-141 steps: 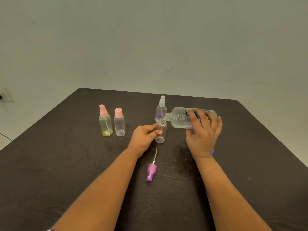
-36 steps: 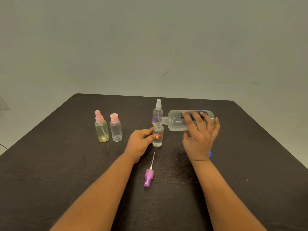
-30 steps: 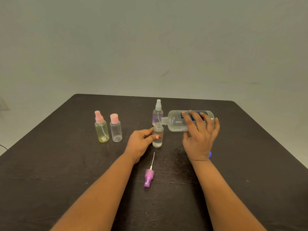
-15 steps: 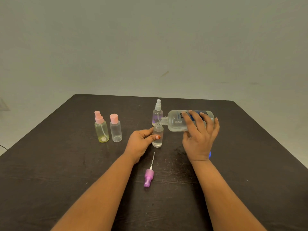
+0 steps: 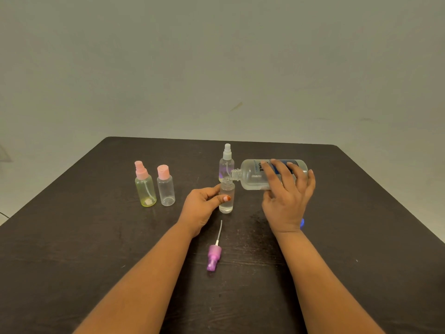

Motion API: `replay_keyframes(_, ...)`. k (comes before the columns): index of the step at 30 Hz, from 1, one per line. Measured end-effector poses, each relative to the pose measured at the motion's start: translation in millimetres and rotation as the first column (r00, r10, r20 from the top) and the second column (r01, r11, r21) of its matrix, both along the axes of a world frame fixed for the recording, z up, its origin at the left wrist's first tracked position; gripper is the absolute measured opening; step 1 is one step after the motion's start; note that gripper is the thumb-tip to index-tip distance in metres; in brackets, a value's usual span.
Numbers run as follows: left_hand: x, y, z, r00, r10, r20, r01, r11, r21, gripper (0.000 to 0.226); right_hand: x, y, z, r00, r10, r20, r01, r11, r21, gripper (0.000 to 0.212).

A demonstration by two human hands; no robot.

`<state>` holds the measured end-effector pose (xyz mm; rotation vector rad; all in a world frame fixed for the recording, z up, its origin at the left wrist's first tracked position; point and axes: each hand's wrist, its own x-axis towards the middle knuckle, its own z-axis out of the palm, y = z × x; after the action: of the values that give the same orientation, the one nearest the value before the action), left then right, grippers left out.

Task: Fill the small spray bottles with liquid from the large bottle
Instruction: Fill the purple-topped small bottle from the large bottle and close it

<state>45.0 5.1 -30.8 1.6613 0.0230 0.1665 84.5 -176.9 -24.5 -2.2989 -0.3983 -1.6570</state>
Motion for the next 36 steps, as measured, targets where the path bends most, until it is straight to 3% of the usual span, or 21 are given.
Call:
replay_keyframes(10,0,0,1,1.000,0.006,0.001,-0.006,1.000,0.021,0.031,-4,2,1,0.996,-0.006,-0.085,0.008,1.000,0.028,0.064)
replay_keyframes(16,-1,-1,2,1.000,-0.011,0.001,0.011,0.999,-0.031,0.022,-8,4,1,0.956,0.174,-0.237,-0.111,0.960,0.256,0.066)
replay_keyframes(19,0,-1,1,1.000,-0.013,0.001,0.013,0.999,-0.041,0.022,-15,5,6,0.920,0.208,-0.333,-0.047,0.901,0.431,0.069)
replay_keyframes(25,0,-1,0,1.000,-0.011,0.014,0.012,0.999,-0.043,0.023,-18,0,10,0.883,0.225,-0.412,0.060,0.816,0.575,0.071)
replay_keyframes(36,2,-1,-1,1.000,0.012,0.012,-0.012,1.000,-0.010,0.034,-23,-2,9,0.860,0.220,-0.460,0.152,0.751,0.642,0.066)
